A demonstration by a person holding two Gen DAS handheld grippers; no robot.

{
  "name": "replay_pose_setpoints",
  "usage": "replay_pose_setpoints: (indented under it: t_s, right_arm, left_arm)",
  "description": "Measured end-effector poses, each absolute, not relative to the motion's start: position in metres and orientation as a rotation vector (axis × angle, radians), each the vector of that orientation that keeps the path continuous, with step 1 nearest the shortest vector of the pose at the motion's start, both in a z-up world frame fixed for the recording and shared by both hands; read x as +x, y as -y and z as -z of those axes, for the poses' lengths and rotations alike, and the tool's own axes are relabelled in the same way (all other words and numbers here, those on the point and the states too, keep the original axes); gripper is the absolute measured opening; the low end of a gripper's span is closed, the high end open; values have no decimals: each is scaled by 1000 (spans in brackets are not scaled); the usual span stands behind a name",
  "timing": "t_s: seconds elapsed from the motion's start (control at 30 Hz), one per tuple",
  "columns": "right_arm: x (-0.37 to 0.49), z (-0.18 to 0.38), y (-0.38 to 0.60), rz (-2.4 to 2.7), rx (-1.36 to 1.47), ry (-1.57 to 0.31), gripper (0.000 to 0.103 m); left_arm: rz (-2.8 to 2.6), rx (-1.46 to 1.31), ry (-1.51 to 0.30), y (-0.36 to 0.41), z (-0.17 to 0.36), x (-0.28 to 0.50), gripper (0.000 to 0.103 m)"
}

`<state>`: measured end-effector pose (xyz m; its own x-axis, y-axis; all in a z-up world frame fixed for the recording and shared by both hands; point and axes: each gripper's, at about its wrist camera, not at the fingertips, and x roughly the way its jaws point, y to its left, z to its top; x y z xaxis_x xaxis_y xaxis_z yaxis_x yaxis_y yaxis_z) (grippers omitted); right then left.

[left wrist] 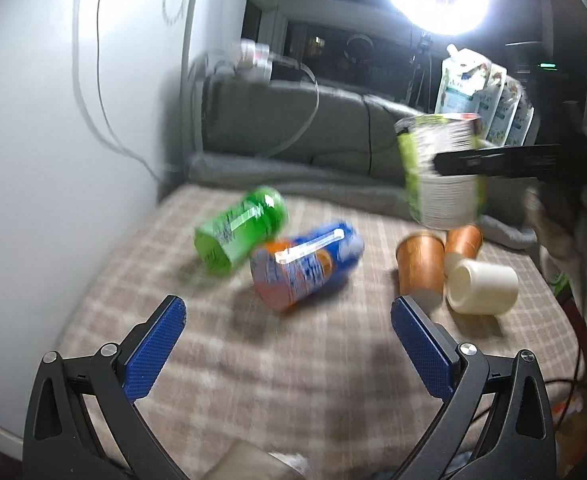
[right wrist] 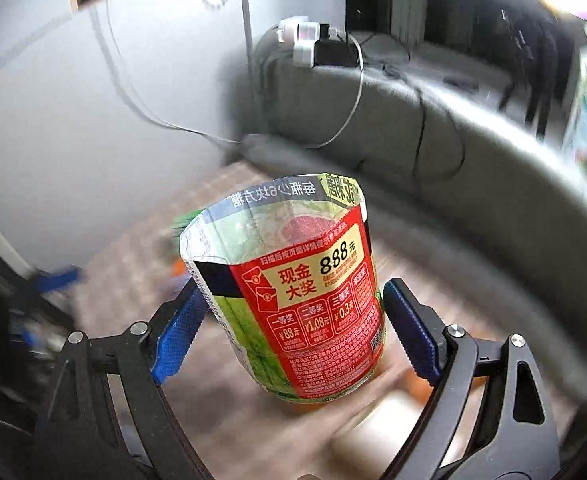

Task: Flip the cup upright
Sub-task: 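Lift the red-and-green cup with the right tool and rotate it upright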

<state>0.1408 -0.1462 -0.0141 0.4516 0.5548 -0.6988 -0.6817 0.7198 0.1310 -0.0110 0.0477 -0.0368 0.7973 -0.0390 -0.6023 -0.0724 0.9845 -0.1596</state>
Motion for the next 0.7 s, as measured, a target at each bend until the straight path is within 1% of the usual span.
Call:
replay_pose_setpoints:
  t_s: [0.1,0.23,0.37,0.53,0.7]
  right_arm:
    - [114,33,151,-796,-86,-851,90]
    - [99,72,165,-803,96,-986,90]
    - [99,106,177,-805,275,-1094,90]
    - [101,131,182,-806,430,-1160,91]
    - [114,153,179,-794,524,-1219,91]
  left_arm:
    - [10,-231,-736,-52,51,-8,102]
    - [13,-286,-789,-58,61,-9,102]
    - [34,-280,-802,-52,61,-9,102]
    - [67,-249,-796,-41,55,-14,102]
    - [105,-245,-809,-36,52,-10,102]
